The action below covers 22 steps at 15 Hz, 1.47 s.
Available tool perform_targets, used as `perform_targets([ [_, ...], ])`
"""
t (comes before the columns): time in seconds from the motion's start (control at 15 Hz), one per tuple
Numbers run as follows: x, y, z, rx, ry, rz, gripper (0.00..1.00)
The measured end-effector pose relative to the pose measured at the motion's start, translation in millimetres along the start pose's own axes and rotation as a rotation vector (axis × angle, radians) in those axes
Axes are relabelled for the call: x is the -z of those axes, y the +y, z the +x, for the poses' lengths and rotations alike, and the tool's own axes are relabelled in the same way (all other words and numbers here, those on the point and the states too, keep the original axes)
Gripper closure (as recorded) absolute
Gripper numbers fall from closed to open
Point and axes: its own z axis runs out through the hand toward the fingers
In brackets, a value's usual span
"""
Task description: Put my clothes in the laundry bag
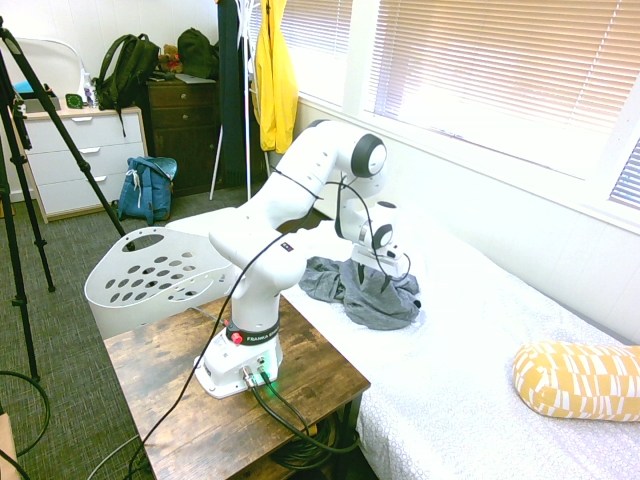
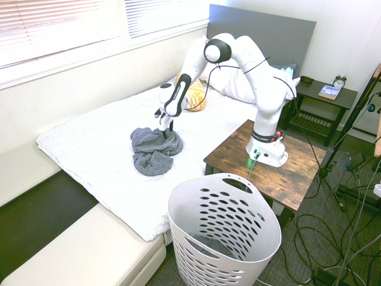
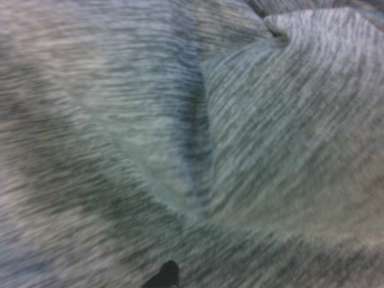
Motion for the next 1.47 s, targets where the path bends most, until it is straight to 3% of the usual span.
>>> perform_targets([
  [0.4,-98,12,-17,-0.017,-0.135,0.051,0.00],
  [0.6,-110,9,-26,-0.004,-0.133,0.065,0.00],
  [0.67,-112,9,-29,-0.002,-0.128,0.071,1.00],
  [1.47,-112,22,-46,-0.013,-0.101,0.118,1.00],
])
